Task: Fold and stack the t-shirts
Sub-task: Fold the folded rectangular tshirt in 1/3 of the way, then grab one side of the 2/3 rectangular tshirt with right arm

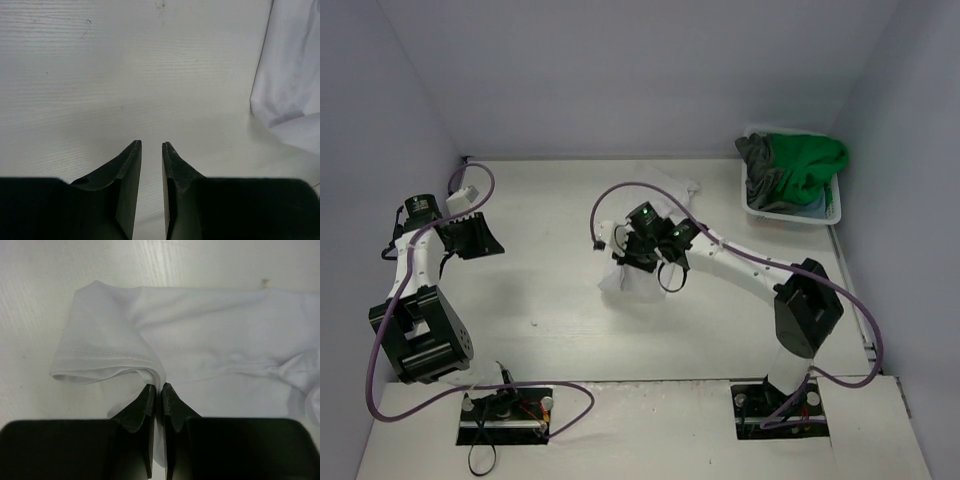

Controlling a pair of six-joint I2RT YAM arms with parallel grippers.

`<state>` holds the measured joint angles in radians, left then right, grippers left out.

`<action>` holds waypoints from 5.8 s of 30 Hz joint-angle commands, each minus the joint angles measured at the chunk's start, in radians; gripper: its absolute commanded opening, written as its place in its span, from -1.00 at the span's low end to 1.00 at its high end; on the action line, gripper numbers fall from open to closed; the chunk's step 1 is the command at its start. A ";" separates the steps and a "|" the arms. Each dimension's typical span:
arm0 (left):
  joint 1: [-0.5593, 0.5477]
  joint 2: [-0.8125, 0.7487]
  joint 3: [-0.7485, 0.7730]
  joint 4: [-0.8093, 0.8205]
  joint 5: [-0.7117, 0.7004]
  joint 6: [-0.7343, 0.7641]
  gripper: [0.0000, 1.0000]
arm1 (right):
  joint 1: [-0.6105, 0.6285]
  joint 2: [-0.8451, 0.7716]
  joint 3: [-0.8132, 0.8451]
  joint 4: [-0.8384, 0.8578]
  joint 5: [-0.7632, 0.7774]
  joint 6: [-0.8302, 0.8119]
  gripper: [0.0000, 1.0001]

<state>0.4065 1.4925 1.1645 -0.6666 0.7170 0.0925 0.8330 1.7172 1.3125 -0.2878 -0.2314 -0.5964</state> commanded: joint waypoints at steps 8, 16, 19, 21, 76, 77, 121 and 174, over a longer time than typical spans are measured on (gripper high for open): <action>-0.003 -0.003 0.015 0.036 0.007 0.000 -0.63 | -0.172 0.137 0.188 0.015 -0.157 -0.045 -1.00; -0.003 0.000 0.011 0.038 0.001 0.000 -0.63 | -0.244 0.265 0.277 0.018 -0.184 -0.063 -1.00; -0.003 -0.001 0.008 0.036 -0.001 0.000 -0.63 | -0.278 0.303 0.301 0.022 -0.194 -0.068 -1.00; -0.003 0.002 0.006 0.038 -0.002 0.000 -0.63 | -0.302 0.321 0.315 0.027 -0.195 -0.071 -1.00; -0.005 0.003 -0.005 0.039 0.022 -0.007 -0.63 | -0.296 0.242 0.122 0.116 -0.174 0.090 -1.00; -0.006 0.005 -0.003 0.039 0.024 -0.007 -0.63 | -0.293 0.251 0.128 0.114 -0.174 0.090 -1.00; -0.097 0.069 -0.012 0.038 0.033 0.027 -0.63 | -0.290 0.565 0.522 0.194 -0.065 0.076 -1.00; -0.586 0.313 0.300 -0.024 -0.113 0.170 -1.00 | -0.252 0.252 0.200 0.147 -0.099 0.120 -0.19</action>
<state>-0.1890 1.8141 1.3815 -0.6792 0.6151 0.2481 0.5262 2.0193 1.5612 -0.0757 -0.3050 -0.4229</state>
